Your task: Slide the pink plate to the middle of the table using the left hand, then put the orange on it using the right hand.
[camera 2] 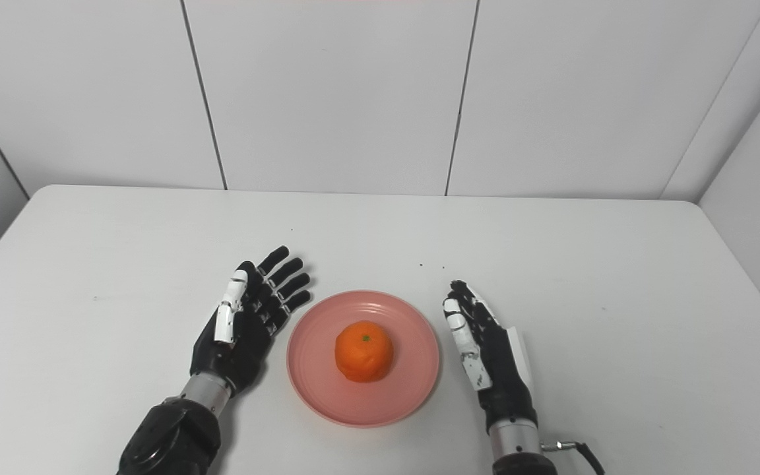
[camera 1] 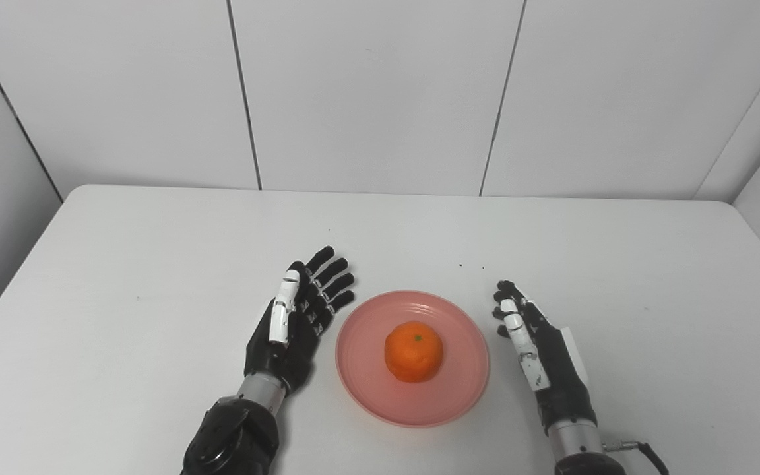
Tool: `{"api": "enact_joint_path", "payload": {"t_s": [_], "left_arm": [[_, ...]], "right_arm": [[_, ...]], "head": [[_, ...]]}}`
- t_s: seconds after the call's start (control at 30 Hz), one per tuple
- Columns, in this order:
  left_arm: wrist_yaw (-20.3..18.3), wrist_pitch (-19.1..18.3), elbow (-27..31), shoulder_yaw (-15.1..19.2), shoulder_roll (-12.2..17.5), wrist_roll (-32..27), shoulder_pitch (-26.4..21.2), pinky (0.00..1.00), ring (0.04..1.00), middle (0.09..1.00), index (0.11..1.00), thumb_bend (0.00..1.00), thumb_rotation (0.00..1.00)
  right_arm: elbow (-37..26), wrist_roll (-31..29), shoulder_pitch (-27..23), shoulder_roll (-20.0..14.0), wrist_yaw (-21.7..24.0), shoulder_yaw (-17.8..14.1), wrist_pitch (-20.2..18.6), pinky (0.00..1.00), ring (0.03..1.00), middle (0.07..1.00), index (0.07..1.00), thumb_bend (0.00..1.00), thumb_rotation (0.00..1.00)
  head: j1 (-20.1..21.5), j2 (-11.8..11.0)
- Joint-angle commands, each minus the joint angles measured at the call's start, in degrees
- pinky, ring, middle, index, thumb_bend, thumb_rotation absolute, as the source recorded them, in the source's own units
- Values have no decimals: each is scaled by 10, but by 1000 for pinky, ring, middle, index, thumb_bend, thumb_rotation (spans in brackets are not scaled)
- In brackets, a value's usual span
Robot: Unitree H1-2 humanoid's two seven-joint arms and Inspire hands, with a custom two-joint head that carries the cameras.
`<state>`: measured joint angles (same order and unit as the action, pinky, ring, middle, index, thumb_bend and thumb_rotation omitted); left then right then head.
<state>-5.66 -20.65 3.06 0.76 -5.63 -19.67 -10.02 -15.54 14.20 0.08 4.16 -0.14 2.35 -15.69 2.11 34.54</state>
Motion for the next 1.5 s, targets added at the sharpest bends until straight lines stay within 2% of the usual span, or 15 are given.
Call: {"api": "enact_joint_path", "payload": {"t_s": [0.0,0.3,0.67,1.47], "left_arm": [[6,-10,-7,-2,1,9,16,860,859,866,854,359,1000],[9,-12,-5,1,-2,7,16,857,859,867,855,362,1000],[8,0,-15,3,1,11,15,858,860,867,856,361,1000],[6,9,-17,2,3,11,16,859,861,873,861,359,1000]], "right_arm": [[-5,-8,-3,2,-6,0,9,811,848,865,860,311,1000],[10,-19,-8,-4,-13,-3,7,807,844,865,860,281,1000],[46,-35,-12,-12,-24,-5,43,807,841,864,861,259,1000],[54,-35,-12,-10,-39,-1,70,804,837,857,857,233,1000]], "head": [[-1,-1],[-2,5],[-2,-3],[3,-7]]}}
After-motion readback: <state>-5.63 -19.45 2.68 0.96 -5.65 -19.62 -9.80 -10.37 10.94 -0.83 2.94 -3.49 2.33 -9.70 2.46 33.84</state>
